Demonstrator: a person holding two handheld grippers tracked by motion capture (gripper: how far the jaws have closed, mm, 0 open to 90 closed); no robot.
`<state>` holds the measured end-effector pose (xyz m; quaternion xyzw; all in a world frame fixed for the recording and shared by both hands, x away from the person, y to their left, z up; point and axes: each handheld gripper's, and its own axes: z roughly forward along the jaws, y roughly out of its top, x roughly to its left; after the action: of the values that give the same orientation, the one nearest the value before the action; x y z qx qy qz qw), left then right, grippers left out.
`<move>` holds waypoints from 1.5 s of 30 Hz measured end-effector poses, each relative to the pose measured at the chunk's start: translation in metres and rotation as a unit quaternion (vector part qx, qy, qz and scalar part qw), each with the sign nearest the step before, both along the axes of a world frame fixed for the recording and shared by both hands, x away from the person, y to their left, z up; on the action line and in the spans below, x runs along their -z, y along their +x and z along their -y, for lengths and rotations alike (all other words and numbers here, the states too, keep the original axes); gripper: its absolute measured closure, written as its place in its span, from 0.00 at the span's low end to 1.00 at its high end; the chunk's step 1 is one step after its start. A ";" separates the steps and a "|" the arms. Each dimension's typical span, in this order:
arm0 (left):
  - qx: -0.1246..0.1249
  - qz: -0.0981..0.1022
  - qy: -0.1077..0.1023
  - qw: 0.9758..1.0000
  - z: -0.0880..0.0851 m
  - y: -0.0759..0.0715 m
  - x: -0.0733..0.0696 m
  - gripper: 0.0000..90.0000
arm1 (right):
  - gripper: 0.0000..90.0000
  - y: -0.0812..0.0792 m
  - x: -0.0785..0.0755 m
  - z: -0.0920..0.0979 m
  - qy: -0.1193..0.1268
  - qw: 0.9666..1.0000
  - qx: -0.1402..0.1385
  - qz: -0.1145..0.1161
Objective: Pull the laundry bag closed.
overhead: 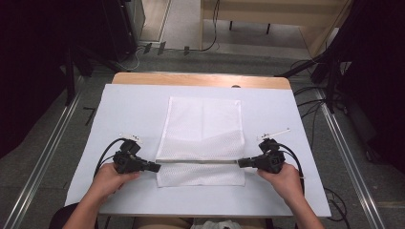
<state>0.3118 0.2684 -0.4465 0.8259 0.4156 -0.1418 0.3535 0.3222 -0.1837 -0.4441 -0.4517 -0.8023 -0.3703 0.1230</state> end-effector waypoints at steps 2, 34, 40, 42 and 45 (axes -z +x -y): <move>-0.002 0.005 0.000 1.000 0.000 0.000 -0.001 0.87 | 0.97 -0.002 -0.001 0.002 0.004 1.000 0.005 0.003; -0.075 0.135 0.010 0.988 0.006 0.036 -0.019 0.50 | 0.76 0.056 -0.006 -0.005 -0.046 0.986 0.091 0.132; -0.074 0.139 0.015 0.987 0.008 0.040 -0.014 0.51 | 0.98 0.068 0.017 -0.013 -0.088 0.988 0.077 0.097; -0.077 0.140 0.022 0.987 0.008 0.042 -0.012 0.50 | 0.99 0.071 0.022 -0.014 -0.102 0.986 0.075 0.108; -0.083 0.143 0.033 0.986 0.006 0.043 -0.010 0.47 | 0.93 0.074 0.026 -0.012 -0.100 0.984 0.075 0.127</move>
<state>0.3551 0.2624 -0.4369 0.8116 0.4321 0.0208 0.3927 0.3962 -0.1718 -0.4702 -0.4700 -0.8081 -0.3508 -0.0543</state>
